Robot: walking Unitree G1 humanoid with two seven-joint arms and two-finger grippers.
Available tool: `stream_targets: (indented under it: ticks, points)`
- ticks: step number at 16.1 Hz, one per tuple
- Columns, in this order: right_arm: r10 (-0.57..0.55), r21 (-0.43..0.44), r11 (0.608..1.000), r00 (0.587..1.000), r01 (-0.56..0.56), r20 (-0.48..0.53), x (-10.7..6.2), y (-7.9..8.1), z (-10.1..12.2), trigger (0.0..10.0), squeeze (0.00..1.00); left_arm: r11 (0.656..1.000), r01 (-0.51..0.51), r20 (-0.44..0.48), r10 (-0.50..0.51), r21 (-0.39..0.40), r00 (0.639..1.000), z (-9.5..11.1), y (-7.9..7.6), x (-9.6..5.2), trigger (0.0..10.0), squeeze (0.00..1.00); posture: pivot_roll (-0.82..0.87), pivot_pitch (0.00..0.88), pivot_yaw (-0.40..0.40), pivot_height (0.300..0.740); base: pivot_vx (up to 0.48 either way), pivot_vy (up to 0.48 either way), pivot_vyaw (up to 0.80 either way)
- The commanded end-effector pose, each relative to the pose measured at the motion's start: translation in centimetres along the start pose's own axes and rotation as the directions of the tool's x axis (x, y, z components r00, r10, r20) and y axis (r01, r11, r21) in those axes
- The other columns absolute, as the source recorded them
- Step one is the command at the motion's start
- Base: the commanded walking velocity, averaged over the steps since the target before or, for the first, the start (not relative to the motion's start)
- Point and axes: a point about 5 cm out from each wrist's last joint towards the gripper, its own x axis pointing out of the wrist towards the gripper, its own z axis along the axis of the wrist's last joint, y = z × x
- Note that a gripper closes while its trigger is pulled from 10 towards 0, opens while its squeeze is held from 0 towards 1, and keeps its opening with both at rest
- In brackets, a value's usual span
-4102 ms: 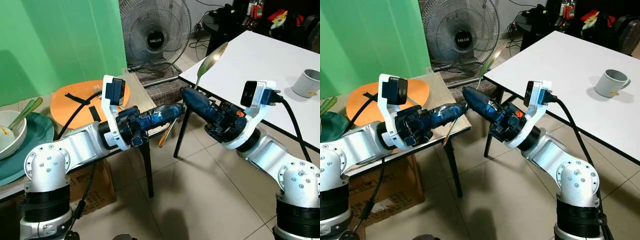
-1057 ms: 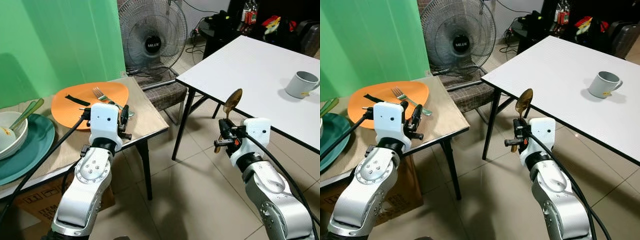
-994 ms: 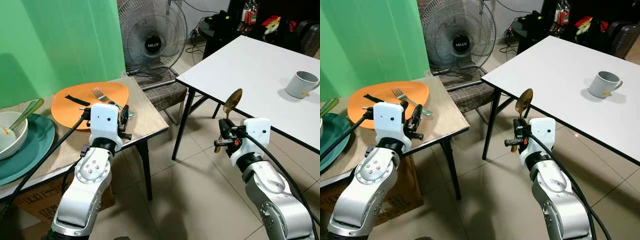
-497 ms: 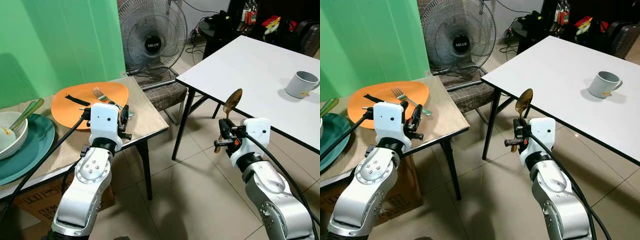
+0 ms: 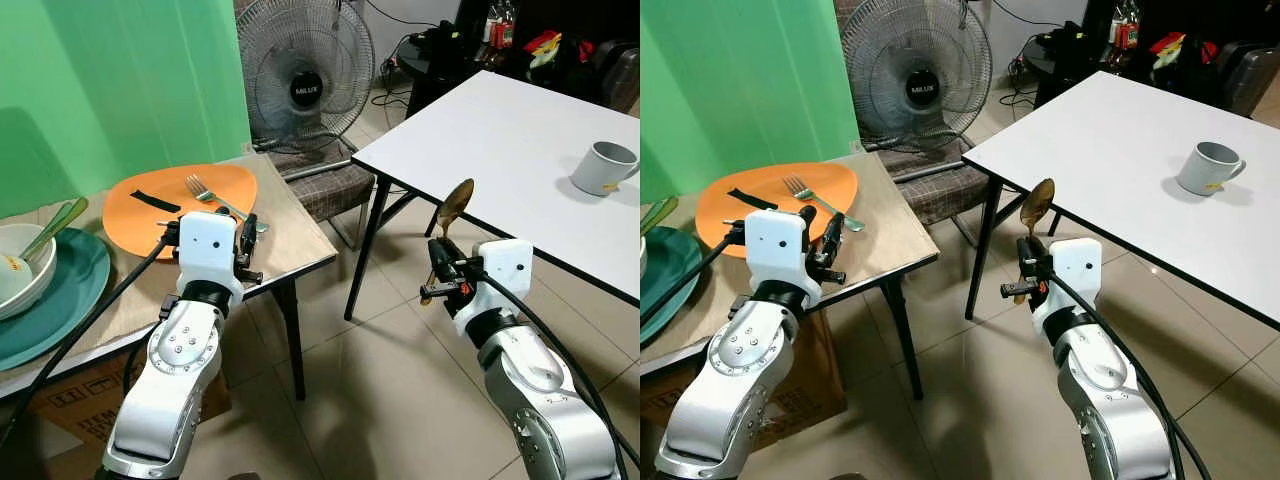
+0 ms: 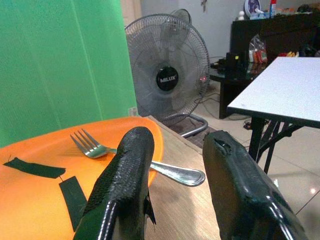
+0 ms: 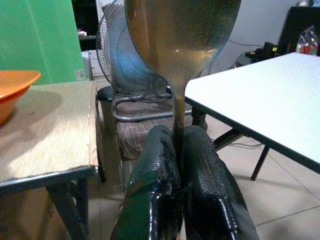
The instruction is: Setting the table
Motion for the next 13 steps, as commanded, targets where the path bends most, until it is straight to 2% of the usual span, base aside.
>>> stream_targets:
  ticks: [1,4,9,11,13]
  points:
    - [-0.015,0.014,1.0,1.0,0.015,0.011,-0.02,-0.28,0.0,10.0,0.0,1.0,0.005,0.008,-0.005,0.001,1.0,0.08,0.07,-0.03,10.0,0.0,-0.05,0.022,0.015,0.74,0.0,0.0,0.0]
    - [-0.018,0.04,0.999,1.0,0.017,0.011,0.01,-0.4,0.03,10.0,0.0,0.999,0.032,0.053,-0.032,-0.001,0.998,0.57,-0.14,-0.08,10.0,0.0,-0.05,0.02,0.016,0.74,0.0,0.0,-0.16]
    - [-0.032,0.025,0.999,0.999,0.032,0.004,-0.03,-0.65,-0.11,10.0,0.0,0.999,0.033,0.043,-0.033,0.007,0.998,0.37,-0.07,-0.08,10.0,0.0,-0.05,0.021,0.02,0.74,0.0,0.0,-0.8]
    - [-0.043,0.022,0.999,0.999,0.043,0.002,-0.12,-0.9,-0.07,10.0,0.0,0.999,0.024,0.058,-0.023,-0.025,0.998,0.57,0.07,-0.05,10.0,0.0,-0.06,0.02,0.021,0.74,0.0,0.0,-0.8]
    - [-0.048,0.018,0.999,0.999,0.048,-0.005,-0.12,-1.0,-0.11,10.0,0.0,1.0,0.03,0.035,-0.03,0.005,0.999,0.37,0.11,0.18,10.0,0.0,-0.06,0.021,0.021,0.74,0.0,0.0,-0.8]
